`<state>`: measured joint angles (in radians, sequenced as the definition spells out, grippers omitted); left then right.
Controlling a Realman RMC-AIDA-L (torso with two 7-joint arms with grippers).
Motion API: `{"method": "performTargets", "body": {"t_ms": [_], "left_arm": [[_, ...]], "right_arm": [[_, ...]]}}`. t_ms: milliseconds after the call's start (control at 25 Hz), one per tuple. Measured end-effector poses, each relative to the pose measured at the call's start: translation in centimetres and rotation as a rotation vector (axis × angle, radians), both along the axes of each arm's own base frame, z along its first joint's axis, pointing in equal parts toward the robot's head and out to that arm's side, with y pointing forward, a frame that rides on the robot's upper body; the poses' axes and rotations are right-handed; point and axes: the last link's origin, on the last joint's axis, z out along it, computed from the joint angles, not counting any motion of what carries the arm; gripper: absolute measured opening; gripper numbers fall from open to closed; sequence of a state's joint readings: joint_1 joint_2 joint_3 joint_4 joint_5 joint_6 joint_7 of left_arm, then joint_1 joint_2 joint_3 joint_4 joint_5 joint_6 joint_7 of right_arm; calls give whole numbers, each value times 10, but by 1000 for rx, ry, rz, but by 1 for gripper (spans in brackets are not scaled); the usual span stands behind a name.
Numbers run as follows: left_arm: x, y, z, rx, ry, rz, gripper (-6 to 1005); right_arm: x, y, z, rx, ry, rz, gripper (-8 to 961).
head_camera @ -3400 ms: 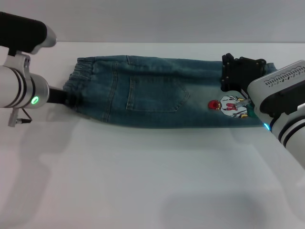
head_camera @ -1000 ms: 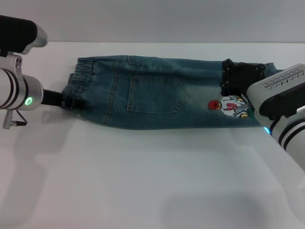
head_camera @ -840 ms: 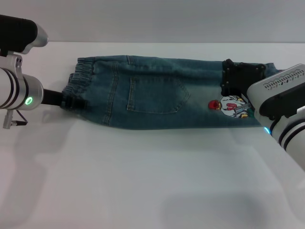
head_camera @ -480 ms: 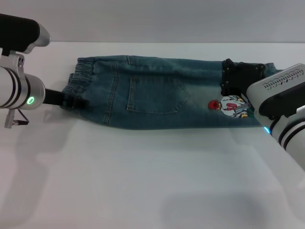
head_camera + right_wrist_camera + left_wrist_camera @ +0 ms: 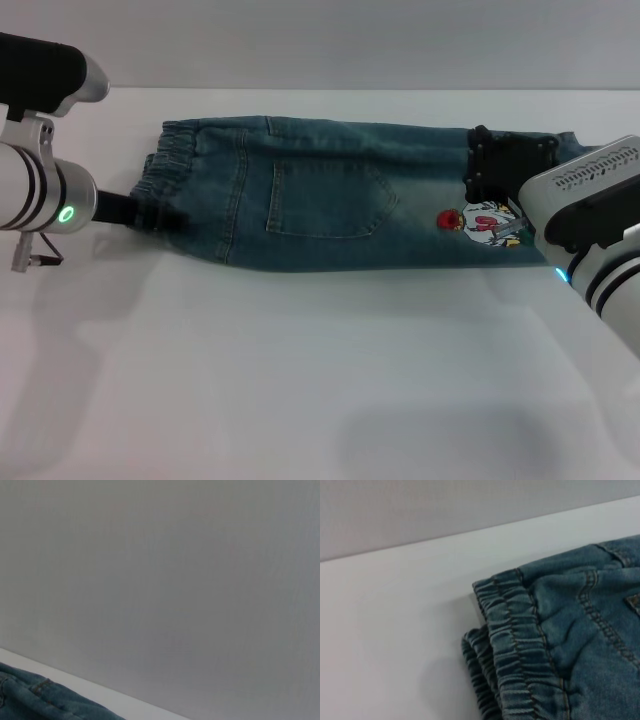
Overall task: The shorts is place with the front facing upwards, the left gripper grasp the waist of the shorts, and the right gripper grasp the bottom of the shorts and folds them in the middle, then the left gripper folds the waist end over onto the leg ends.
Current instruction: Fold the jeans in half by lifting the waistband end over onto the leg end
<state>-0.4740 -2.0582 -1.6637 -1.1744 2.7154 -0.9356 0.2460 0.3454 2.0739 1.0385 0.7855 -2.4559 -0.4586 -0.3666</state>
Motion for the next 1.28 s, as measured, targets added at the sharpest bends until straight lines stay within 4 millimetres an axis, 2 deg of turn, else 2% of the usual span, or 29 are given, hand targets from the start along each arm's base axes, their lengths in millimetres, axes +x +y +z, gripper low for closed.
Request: {"method": "performTargets", "body": {"t_ms": [320, 440, 880, 1080, 1280], "left_arm": [[-1, 0, 4, 22, -17, 7, 835], [-2, -1, 2, 10, -11, 10, 599], [-3, -2, 1, 2, -7, 13, 156], [-3, -2, 2, 4, -6, 9, 44], [-1, -1, 3, 9, -6, 0, 38]], "right_arm": [[1, -2, 1, 2, 4, -4, -1], [2, -2, 1, 1, 4, -5, -1], [0, -2, 0, -7, 1, -4, -1], [0, -2, 0, -7, -1, -3, 0], [-1, -2, 1, -5, 1, -2, 0]]}}
